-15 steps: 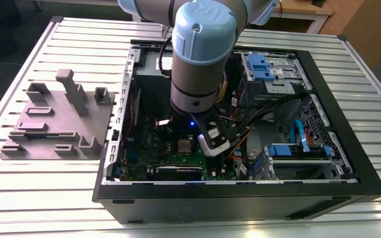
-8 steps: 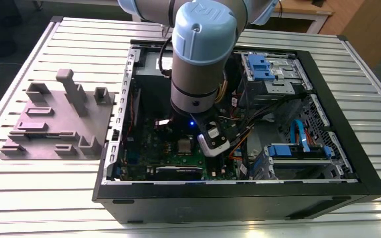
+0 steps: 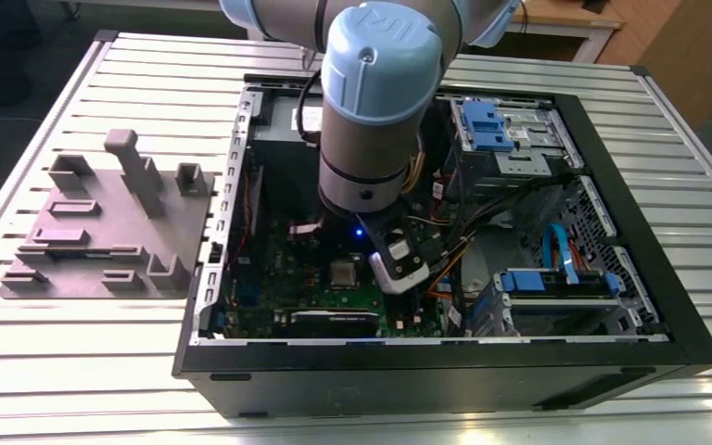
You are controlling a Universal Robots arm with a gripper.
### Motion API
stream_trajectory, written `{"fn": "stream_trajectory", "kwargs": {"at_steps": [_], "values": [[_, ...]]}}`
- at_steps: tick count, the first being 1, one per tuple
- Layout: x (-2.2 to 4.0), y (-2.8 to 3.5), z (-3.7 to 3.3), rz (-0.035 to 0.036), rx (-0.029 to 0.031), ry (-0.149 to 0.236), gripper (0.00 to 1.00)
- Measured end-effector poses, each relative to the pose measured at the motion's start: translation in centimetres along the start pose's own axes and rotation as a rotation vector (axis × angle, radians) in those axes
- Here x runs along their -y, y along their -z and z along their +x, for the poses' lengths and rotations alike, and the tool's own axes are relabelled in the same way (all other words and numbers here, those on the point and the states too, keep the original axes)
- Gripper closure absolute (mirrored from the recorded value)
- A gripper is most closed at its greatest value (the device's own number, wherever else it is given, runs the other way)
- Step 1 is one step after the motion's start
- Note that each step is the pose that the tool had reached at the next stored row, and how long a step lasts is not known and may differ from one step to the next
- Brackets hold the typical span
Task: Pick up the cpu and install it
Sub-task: 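Place the cpu into insertion slot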
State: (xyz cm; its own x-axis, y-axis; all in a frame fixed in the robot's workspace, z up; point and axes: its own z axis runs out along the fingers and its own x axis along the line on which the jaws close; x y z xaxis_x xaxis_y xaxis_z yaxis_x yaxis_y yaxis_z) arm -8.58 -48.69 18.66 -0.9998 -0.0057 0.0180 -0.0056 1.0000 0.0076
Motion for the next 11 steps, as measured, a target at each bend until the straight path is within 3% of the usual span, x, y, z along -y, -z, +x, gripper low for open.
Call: {"fn": "stream_trajectory", "kwargs": {"at_steps": [3, 10, 11], "values": [[0.0, 0.5, 0.02, -0.0011, -0.0003, 0.0, 0.4], [-0.01, 0.34, 0.01, -0.0031, 0.0001, 0.0, 0.41], [0.0, 0.34, 0.0, -0.0029, 0.0001, 0.0, 0.47]]}}
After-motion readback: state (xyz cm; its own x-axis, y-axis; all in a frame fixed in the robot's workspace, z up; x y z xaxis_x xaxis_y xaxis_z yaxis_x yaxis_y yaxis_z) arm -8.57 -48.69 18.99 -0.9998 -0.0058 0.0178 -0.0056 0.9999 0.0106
